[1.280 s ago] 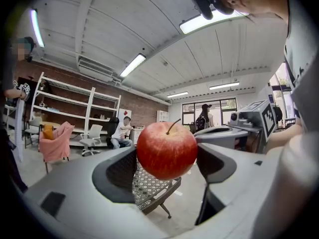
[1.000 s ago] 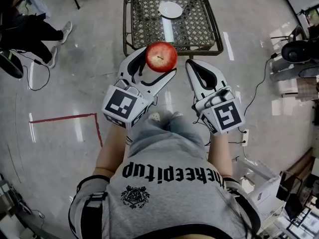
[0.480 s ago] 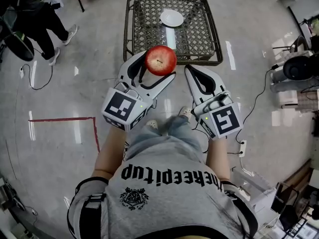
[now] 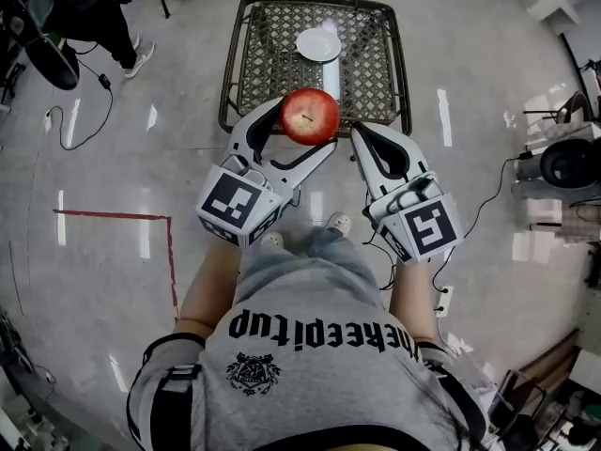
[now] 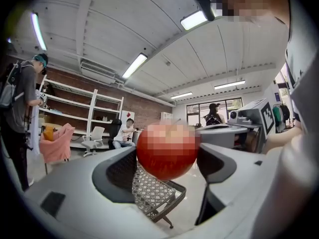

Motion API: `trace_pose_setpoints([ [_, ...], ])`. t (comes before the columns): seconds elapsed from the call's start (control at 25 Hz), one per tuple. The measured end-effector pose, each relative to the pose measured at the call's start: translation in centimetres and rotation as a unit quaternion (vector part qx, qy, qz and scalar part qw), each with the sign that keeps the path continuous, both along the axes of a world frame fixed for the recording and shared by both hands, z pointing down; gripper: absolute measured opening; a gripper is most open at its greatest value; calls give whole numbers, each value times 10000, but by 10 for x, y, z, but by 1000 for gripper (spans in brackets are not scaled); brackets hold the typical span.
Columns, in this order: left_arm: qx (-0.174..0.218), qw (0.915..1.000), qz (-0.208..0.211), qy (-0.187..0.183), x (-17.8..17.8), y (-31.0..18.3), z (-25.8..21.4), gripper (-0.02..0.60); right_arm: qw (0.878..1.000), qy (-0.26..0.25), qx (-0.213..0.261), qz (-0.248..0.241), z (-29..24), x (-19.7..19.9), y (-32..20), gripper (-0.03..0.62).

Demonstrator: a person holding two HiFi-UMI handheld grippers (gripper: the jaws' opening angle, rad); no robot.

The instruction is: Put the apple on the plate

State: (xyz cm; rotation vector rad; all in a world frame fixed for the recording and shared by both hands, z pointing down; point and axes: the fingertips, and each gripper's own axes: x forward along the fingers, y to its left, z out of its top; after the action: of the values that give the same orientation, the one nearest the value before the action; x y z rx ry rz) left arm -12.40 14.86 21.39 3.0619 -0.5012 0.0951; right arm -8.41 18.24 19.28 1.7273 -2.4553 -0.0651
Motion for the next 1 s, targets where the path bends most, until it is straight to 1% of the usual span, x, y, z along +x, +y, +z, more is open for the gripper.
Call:
trace_pose_setpoints([
  [0.2,-48,9999,-128,26,14,-4,3,399,9999,-3,-14,-128,3,14,-4,-2],
  [0.44,-91,9996,-248,-16,41,-8,4,399,9997,-44,-57,-248,4,42,-10,-3],
  [0.64,-110,9992,-385,-45,74,-14,13,399,9990,-72,-111,-418,15,75,-17,-2],
  [0.84,-138,9982,-583,-82,94,-23,18,399,9979,-107,-129,-622,20,96,-28,-2],
  [1.0,-125,9971,-744,-135,118,-25,16,399,9968,-159,-128,-772,18,122,-31,-2],
])
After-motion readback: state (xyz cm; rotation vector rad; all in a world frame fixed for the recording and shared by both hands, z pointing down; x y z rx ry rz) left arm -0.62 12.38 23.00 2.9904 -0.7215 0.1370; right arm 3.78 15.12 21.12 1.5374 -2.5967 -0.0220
